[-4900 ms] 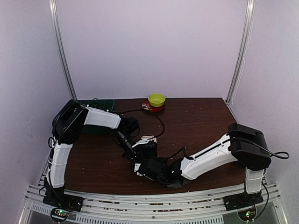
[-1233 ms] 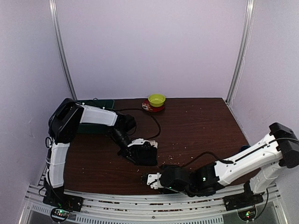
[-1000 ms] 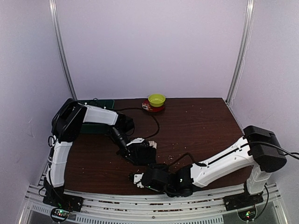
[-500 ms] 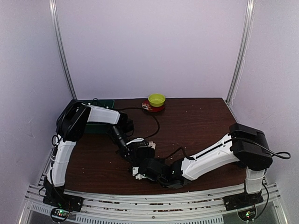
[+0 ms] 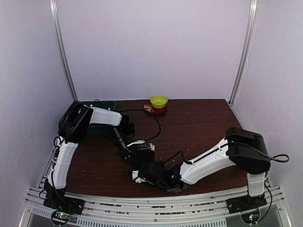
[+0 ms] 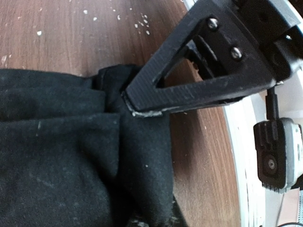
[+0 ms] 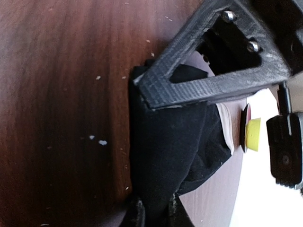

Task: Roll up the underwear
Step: Roll the underwear at the center of the board.

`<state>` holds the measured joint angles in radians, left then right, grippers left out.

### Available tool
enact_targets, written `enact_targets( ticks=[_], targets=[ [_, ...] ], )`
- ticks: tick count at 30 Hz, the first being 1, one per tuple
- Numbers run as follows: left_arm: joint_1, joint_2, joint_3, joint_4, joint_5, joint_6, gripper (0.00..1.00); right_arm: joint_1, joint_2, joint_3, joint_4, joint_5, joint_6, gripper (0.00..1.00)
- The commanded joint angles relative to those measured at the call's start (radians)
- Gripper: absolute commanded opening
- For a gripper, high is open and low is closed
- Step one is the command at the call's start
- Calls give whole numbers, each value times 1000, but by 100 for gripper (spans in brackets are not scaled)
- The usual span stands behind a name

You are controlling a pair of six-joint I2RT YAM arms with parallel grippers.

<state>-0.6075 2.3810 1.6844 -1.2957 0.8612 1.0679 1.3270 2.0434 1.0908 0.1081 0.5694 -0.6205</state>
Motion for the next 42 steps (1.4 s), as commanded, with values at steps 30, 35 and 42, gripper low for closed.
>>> enact_targets(
  ticks=[30, 35, 42],
  targets=[
    [-8, -1118, -1072, 1234, -282, 99, 87, -186, 79, 322, -704, -934, 547, 0],
    [-114, -1163, -1194, 1404, -401, 115, 80, -246, 104, 330, -714, -1068, 597, 0],
    [-257, -1040, -1210, 1544, -623, 109, 76, -294, 109, 333, -725, -1141, 607, 0]
  ],
)
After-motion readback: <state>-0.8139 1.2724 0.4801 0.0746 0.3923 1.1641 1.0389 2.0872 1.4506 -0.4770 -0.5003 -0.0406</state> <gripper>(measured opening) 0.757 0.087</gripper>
